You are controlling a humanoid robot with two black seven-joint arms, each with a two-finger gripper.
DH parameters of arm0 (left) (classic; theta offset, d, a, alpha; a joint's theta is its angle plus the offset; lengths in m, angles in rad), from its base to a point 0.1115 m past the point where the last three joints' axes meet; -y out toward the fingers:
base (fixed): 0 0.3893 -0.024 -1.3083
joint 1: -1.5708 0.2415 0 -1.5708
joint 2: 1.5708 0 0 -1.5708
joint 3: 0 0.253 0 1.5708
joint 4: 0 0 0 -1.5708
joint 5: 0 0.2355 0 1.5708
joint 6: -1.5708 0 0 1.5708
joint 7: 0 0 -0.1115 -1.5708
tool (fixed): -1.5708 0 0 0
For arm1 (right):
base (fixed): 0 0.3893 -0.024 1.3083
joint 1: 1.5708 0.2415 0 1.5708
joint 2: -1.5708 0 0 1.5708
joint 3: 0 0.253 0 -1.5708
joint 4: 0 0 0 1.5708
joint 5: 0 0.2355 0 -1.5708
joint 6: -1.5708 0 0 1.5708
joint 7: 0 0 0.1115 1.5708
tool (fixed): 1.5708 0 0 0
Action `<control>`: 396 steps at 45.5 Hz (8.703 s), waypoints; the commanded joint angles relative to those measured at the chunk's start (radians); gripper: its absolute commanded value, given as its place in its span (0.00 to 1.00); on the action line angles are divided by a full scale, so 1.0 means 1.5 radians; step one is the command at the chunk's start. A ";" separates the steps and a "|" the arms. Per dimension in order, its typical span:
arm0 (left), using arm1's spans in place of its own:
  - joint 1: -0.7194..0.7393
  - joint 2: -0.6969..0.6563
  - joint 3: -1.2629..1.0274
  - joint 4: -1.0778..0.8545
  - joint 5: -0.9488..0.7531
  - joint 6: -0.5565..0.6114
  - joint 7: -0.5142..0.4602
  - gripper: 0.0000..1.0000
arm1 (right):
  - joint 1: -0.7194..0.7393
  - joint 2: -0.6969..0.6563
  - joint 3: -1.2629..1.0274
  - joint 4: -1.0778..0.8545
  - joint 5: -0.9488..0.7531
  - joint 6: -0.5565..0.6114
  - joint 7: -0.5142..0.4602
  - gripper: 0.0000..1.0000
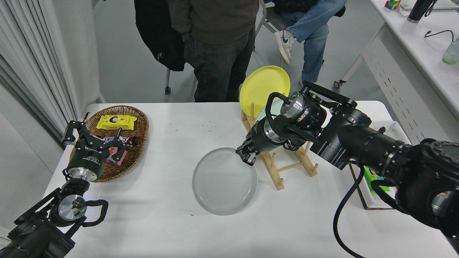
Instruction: Place the plate on the table
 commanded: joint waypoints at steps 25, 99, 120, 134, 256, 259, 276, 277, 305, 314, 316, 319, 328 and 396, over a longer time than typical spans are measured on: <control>0.000 0.000 0.000 0.000 0.000 0.000 0.000 0.98 | -0.044 0.000 -0.007 0.004 0.074 -0.077 -0.003 0.00; 0.000 0.000 0.000 0.000 0.000 0.000 0.000 0.98 | -0.098 0.000 0.022 -0.040 0.087 -0.077 0.000 0.00; 0.000 0.000 0.000 0.000 0.000 0.000 0.000 0.98 | -0.098 0.000 0.021 -0.039 0.087 -0.077 0.001 0.42; 0.000 0.000 0.000 0.000 0.000 0.000 0.000 0.98 | -0.098 0.000 0.020 -0.017 0.044 -0.058 0.000 0.73; 0.000 0.000 0.000 0.000 0.000 0.000 0.000 0.98 | 0.026 -0.233 0.206 -0.030 -0.725 0.562 0.296 0.99; 0.000 0.000 0.000 0.000 0.000 0.000 0.000 0.98 | 0.025 -0.233 0.212 -0.056 -0.725 0.631 0.304 0.99; 0.000 0.000 0.000 0.000 0.000 0.000 0.000 0.98 | -0.103 -0.348 0.222 -0.075 -0.713 0.685 0.617 0.99; 0.000 0.000 0.000 0.000 0.000 0.000 0.000 0.98 | -0.104 -0.354 0.222 -0.089 -0.711 0.678 0.616 0.99; 0.000 0.000 0.000 0.000 0.000 0.000 0.000 0.98 | -0.318 -0.284 0.298 -0.090 -0.626 0.687 0.621 0.99; 0.000 0.000 0.000 0.000 0.000 0.000 0.000 0.98 | -0.351 -0.279 0.305 -0.101 -0.628 0.682 0.621 0.99; 0.000 0.000 0.000 0.000 0.000 0.000 0.000 0.98 | -0.360 -0.279 0.305 -0.106 -0.626 0.685 0.620 0.99; 0.000 0.000 0.000 0.000 0.000 0.000 0.000 0.98 | -0.379 -0.279 0.308 -0.106 -0.626 0.686 0.620 0.99; 0.000 0.000 0.000 0.000 0.000 0.000 0.000 0.98 | -0.419 -0.277 0.374 -0.107 -0.620 0.685 0.621 0.99; 0.000 0.000 0.000 0.000 0.000 0.000 0.000 0.98 | -0.412 -0.174 0.580 -0.123 -0.620 0.686 0.621 0.99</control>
